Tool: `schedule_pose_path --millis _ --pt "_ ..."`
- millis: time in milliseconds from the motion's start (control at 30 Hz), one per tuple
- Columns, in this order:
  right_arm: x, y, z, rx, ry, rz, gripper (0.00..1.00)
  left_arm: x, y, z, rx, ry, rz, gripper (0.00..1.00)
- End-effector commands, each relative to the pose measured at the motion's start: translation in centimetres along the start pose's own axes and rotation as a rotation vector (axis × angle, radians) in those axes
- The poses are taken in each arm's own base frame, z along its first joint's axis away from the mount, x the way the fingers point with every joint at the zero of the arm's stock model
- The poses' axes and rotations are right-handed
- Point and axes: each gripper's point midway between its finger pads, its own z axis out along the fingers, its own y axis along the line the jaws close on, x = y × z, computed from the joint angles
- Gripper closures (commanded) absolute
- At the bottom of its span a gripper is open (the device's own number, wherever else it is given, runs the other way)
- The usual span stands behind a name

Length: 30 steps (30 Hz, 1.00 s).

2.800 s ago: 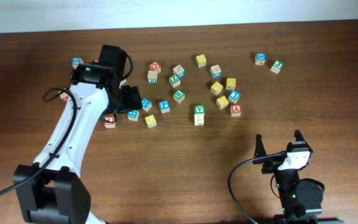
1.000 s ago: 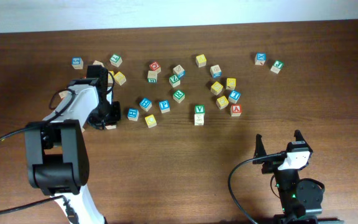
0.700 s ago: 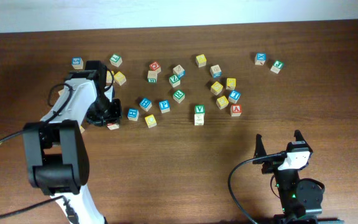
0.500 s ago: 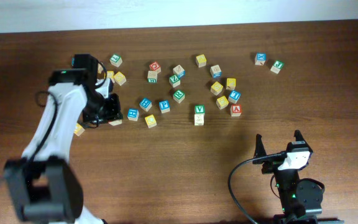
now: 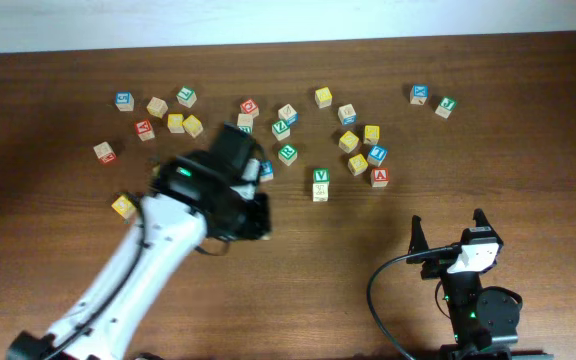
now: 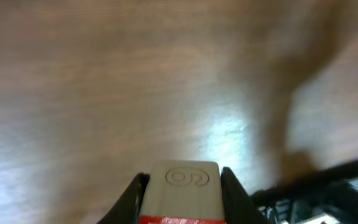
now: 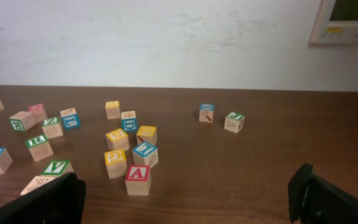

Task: Spell out ICRA
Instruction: 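Carry the red I block to the front center and release it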

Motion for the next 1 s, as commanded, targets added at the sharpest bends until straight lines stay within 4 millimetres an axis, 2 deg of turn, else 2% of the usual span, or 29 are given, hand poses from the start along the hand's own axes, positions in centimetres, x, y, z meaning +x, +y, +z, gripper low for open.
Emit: schedule_pose_path --millis 0,33,100,200,300,500,533,600,800,833,867,967 --pt "0.2 -0.3 0.0 0.012 0.004 -0.005 0.02 1.0 2.2 3.2 -0.197 -0.054 -0.125 0.87" --pt "0.2 -0.3 0.0 0.012 0.004 -0.005 0.02 1.0 3.7 4.3 -0.287 -0.087 -0.123 0.86" --pt "0.2 -0.3 0.0 0.012 0.004 -0.005 0.02 1.0 5.6 5.8 -0.364 -0.117 -0.129 0.86" --pt "0.2 -0.3 0.0 0.012 0.004 -0.005 0.02 0.4 7.0 8.2 -0.392 -0.162 -0.124 0.85" --pt "0.2 -0.3 0.0 0.012 0.004 -0.005 0.02 -0.1 6.3 10.5 -0.348 -0.143 0.004 0.83" --pt "0.2 -0.3 0.0 0.012 0.004 -0.005 0.02 0.0 6.1 14.0 -0.328 -0.085 0.015 0.85" --pt "0.2 -0.3 0.0 0.012 0.004 -0.005 0.02 0.2 6.2 14.4 -0.33 -0.07 0.014 0.84" --pt "0.2 -0.3 0.0 0.012 0.004 -0.005 0.02 0.2 6.2 14.4 -0.33 -0.07 0.014 0.74" --pt "0.2 -0.3 0.0 0.012 0.004 -0.005 0.02 0.0 6.1 14.4 -0.326 -0.075 0.012 0.66" --pt "0.2 -0.3 0.0 0.012 0.004 -0.005 0.02 0.0 6.1 14.4 -0.325 -0.077 0.013 0.61" --pt "0.2 -0.3 0.0 0.012 0.004 -0.005 0.02 -0.1 6.0 14.3 -0.324 -0.079 0.013 0.5" --pt "0.2 -0.3 0.0 0.012 0.004 -0.005 0.02 -0.5 5.7 14.1 -0.316 -0.088 0.013 0.52"
